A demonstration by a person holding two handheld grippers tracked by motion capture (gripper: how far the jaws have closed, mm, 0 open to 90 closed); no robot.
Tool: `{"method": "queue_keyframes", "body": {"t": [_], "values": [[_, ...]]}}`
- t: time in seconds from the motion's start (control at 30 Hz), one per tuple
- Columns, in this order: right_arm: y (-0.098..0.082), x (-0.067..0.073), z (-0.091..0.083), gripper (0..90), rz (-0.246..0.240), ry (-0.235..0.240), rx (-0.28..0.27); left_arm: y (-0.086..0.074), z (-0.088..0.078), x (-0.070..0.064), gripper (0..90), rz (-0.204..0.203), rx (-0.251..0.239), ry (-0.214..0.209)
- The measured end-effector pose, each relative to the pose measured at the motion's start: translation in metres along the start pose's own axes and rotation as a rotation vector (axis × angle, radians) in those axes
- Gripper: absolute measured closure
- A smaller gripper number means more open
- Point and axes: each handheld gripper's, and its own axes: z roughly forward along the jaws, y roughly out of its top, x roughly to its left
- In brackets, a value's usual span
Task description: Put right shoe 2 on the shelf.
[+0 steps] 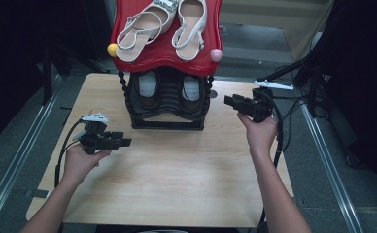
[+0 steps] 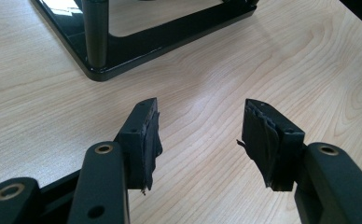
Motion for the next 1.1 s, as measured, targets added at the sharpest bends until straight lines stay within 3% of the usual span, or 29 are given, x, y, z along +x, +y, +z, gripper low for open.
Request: {"method": "queue_keyframes", "body": {"t": [0.43,0.5,0.63,0.93,1.1], "values": [[-0.047,-0.01,0.006,56.5,0.007,0.027,0.029,0.0,0.001,0.0,46.3,-0.011,-0.001,-0.005],[-0.056,-0.011,0.008,56.5,-0.01,0.01,0.036,0.0,0.001,0.0,45.9,-0.01,-0.004,-0.005],[-0.069,-0.014,0.011,56.5,0.014,0.016,0.047,0.0,0.0,0.002,45.5,-0.012,-0.007,-0.005],[-0.087,-0.017,0.018,51.6,0.003,0.01,0.079,-0.001,0.0,0.003,44.7,-0.014,-0.018,-0.011],[-0.094,-0.017,0.02,52.3,-0.01,0.003,0.07,-0.001,0.0,0.004,44.5,-0.013,-0.027,-0.006]]}}
